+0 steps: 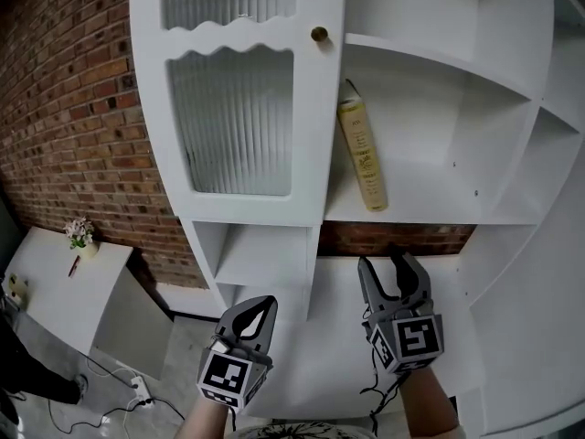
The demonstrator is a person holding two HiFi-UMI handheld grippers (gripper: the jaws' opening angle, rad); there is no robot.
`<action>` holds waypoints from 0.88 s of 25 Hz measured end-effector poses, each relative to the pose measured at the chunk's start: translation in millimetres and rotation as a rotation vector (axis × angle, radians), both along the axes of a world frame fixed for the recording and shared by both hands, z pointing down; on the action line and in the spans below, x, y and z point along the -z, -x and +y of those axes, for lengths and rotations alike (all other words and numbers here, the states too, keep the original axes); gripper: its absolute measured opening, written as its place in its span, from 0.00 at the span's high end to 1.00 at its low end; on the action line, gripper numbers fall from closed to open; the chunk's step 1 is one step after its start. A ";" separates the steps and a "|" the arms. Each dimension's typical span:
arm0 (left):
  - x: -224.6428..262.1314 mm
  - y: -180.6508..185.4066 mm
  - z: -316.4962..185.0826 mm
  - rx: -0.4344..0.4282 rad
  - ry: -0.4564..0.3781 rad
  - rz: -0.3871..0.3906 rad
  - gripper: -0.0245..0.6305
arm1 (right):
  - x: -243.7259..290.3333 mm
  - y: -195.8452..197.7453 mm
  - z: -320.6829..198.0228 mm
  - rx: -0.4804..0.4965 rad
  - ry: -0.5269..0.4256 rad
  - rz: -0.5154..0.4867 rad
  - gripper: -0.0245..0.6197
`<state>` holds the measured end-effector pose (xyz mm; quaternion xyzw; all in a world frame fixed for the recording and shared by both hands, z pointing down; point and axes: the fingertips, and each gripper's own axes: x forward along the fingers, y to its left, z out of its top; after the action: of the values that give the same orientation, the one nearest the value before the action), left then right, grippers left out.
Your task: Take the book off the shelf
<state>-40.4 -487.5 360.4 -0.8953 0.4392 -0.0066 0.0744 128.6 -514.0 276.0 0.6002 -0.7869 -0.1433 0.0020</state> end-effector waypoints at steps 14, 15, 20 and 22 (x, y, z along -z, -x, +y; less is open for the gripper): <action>2.9 24.9 -31.1 -0.012 0.011 -0.008 0.95 | 95.7 6.0 -129.5 -0.124 0.106 0.102 0.40; 3.0 27.0 -32.5 -0.008 0.010 -0.004 0.95 | 96.3 5.8 -138.2 -0.131 0.121 0.112 0.40; 10.2 33.0 -38.2 0.007 -0.016 0.022 0.95 | 92.6 4.7 -171.3 -0.170 0.163 0.181 0.40; 10.1 34.2 -40.6 0.016 -0.021 0.028 0.95 | 88.0 2.3 -179.2 -0.195 0.180 0.204 0.41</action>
<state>-74.7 -528.1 350.3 -0.8910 0.4472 0.0097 0.0775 126.3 -693.1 188.1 0.6535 -0.7302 -0.1317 0.1496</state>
